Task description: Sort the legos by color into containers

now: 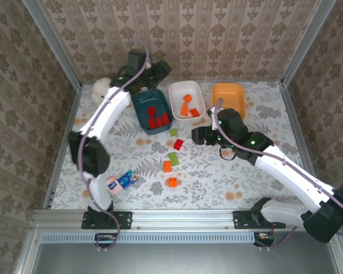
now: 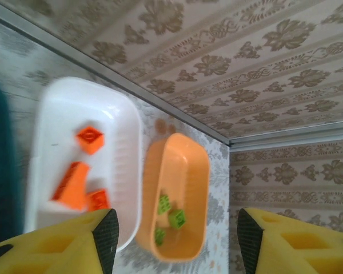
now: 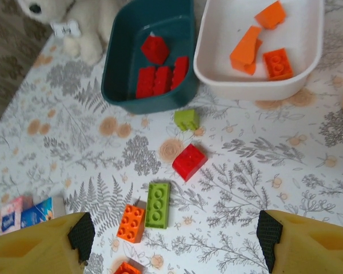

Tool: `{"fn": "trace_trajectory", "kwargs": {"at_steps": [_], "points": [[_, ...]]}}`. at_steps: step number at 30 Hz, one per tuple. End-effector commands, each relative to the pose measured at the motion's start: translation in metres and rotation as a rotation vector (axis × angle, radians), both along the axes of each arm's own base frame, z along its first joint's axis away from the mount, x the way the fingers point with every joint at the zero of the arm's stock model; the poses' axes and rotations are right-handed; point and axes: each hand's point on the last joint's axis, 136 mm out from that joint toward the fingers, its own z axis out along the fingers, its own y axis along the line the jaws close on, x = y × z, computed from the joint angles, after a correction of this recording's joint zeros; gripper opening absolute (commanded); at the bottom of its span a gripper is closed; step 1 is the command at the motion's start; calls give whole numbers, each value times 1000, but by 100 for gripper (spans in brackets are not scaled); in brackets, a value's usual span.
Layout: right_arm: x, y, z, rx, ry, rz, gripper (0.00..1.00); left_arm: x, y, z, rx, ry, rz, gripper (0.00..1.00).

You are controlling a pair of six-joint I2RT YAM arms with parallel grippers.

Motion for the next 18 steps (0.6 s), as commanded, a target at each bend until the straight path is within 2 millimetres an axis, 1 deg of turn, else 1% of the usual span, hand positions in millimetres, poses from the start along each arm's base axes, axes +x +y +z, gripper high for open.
{"fn": "trace_trajectory", "kwargs": {"at_steps": [1, 3, 4, 5, 7, 10, 11, 13, 16, 18], "points": [[5, 11, -6, -91, 6, -15, 77, -42, 45, -43, 179, 46, -33, 61], [5, 28, -14, -116, 20, 12, 77, -77, 64, -59, 241, 78, -61, 62], [5, 36, -19, -132, 28, 23, 77, -98, 74, -71, 271, 105, -68, 62], [6, 42, -24, -148, 37, 28, 77, -114, 82, -79, 287, 121, -72, 62], [11, 57, -42, -184, 82, 52, 77, -152, 96, -95, 297, 143, -87, 62], [21, 70, -62, -241, 107, 95, 77, -202, 116, -114, 301, 154, -86, 62], [25, 74, -68, -259, 108, 111, 77, -216, 120, -119, 297, 153, -89, 63], [34, 83, -86, -303, 125, 143, 78, -246, 131, -131, 300, 147, -93, 63], [49, 91, -110, -331, 147, 150, 78, -278, 146, -139, 289, 122, -79, 68], [59, 95, -124, -334, 154, 148, 78, -294, 153, -139, 277, 97, -65, 70]]}}
